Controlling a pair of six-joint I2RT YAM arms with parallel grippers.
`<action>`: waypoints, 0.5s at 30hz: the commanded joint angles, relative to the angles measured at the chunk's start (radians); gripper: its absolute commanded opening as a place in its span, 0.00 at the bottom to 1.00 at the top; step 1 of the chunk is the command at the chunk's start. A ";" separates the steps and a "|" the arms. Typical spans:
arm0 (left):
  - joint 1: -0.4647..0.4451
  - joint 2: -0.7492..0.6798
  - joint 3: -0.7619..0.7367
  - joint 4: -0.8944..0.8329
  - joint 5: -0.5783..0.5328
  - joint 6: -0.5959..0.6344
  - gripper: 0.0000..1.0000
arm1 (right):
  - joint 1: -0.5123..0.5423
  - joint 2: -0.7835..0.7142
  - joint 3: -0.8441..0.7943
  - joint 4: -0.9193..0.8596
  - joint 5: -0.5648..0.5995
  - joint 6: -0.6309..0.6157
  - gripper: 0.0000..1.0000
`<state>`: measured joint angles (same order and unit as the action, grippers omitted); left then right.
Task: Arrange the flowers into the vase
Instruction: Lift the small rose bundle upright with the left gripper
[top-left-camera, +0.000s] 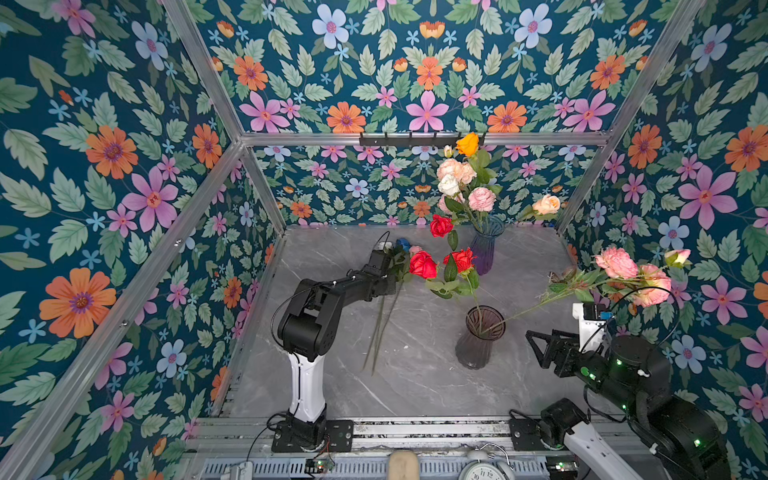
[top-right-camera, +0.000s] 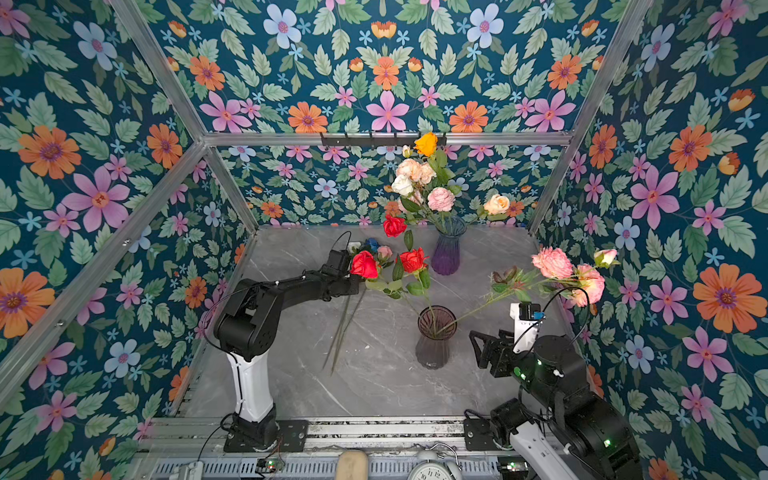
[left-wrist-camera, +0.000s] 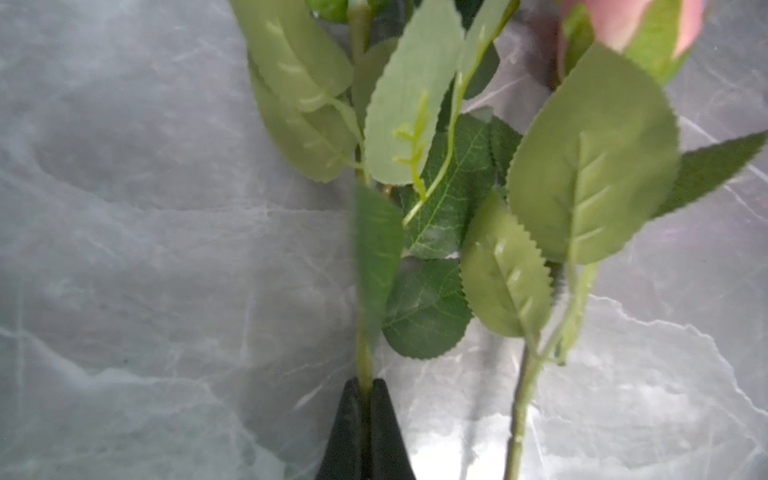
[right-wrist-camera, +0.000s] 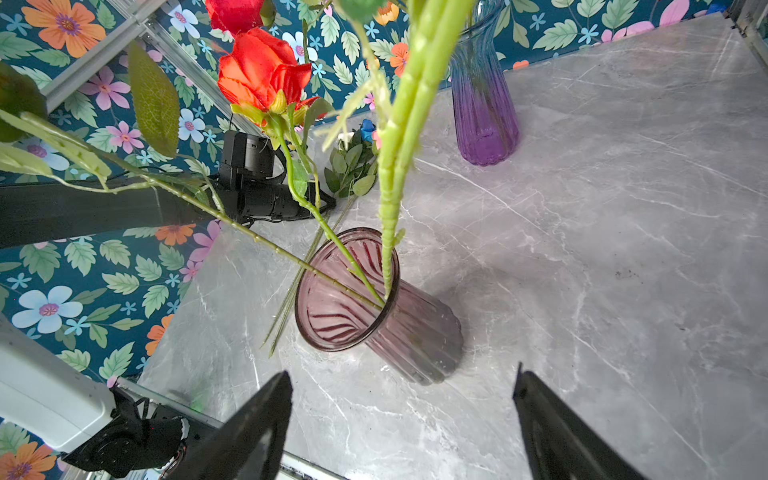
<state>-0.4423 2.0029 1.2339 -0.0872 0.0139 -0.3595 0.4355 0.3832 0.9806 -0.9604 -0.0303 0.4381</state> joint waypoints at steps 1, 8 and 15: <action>-0.001 -0.016 -0.013 -0.083 -0.001 0.020 0.00 | 0.001 0.000 0.002 0.015 0.006 -0.009 0.85; 0.021 -0.354 -0.079 -0.058 -0.077 0.017 0.00 | 0.001 0.005 0.003 0.018 0.003 -0.009 0.85; 0.031 -0.819 -0.097 0.084 0.057 0.039 0.00 | 0.002 0.003 -0.008 0.040 -0.011 0.004 0.85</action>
<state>-0.4091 1.2770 1.1332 -0.0891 -0.0101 -0.3370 0.4355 0.3843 0.9798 -0.9565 -0.0311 0.4385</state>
